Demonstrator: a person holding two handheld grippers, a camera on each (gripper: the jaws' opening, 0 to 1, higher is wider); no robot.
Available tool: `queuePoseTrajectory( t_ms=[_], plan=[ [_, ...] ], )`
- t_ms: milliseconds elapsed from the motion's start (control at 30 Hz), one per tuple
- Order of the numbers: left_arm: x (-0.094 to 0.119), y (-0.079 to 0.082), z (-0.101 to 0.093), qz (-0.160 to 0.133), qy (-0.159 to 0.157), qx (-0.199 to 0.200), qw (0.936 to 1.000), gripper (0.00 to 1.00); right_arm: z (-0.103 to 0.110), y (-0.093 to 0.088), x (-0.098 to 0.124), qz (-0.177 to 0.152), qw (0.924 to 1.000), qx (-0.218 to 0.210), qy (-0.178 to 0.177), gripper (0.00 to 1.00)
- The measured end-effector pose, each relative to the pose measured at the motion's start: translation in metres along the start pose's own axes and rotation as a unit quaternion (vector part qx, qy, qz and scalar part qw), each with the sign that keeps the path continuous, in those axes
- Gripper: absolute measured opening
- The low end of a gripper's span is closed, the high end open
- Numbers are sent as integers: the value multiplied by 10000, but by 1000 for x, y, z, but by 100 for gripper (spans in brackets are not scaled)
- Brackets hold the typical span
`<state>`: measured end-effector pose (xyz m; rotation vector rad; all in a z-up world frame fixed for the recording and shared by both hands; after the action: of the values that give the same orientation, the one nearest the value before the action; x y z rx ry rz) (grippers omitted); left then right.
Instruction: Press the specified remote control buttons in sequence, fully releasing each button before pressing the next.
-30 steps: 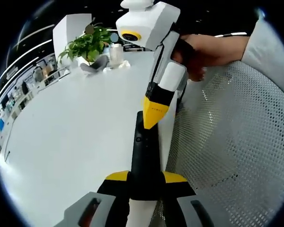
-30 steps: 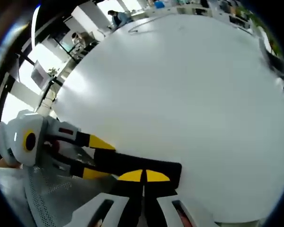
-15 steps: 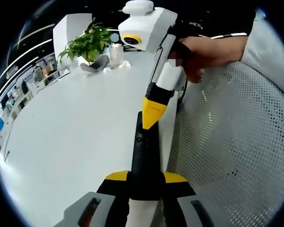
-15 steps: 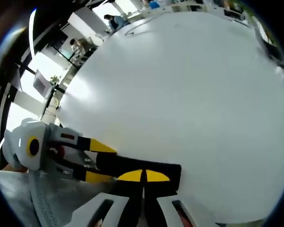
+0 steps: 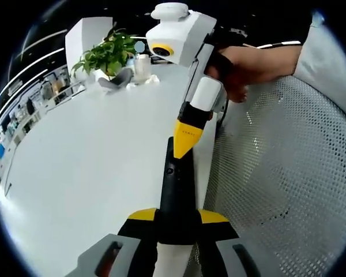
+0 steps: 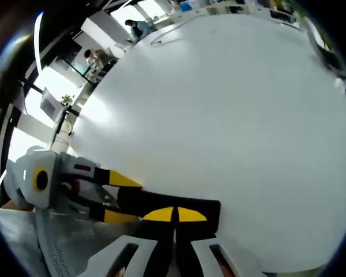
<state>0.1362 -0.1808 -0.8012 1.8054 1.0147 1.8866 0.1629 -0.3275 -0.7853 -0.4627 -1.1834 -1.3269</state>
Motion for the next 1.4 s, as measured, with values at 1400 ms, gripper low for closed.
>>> queuePoseTrajectory(
  t_ms=[1400],
  plan=[
    [0,0,1,-72,-17,-54,10000,24,1,3,0,115,9998,158,-58,0]
  ],
)
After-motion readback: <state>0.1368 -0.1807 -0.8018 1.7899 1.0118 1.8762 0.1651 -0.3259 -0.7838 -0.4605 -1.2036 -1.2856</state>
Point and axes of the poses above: the point that each gripper's makers call its tool centre point, and the gripper's own axes: x roughly backward along the fingers, z roughly to its left, y roughly out of its top, the point moved 8 cm from there along x, roughly backward along the fingers, and after that the axes turned 4 degrees about -y, right-handed, at the moved point
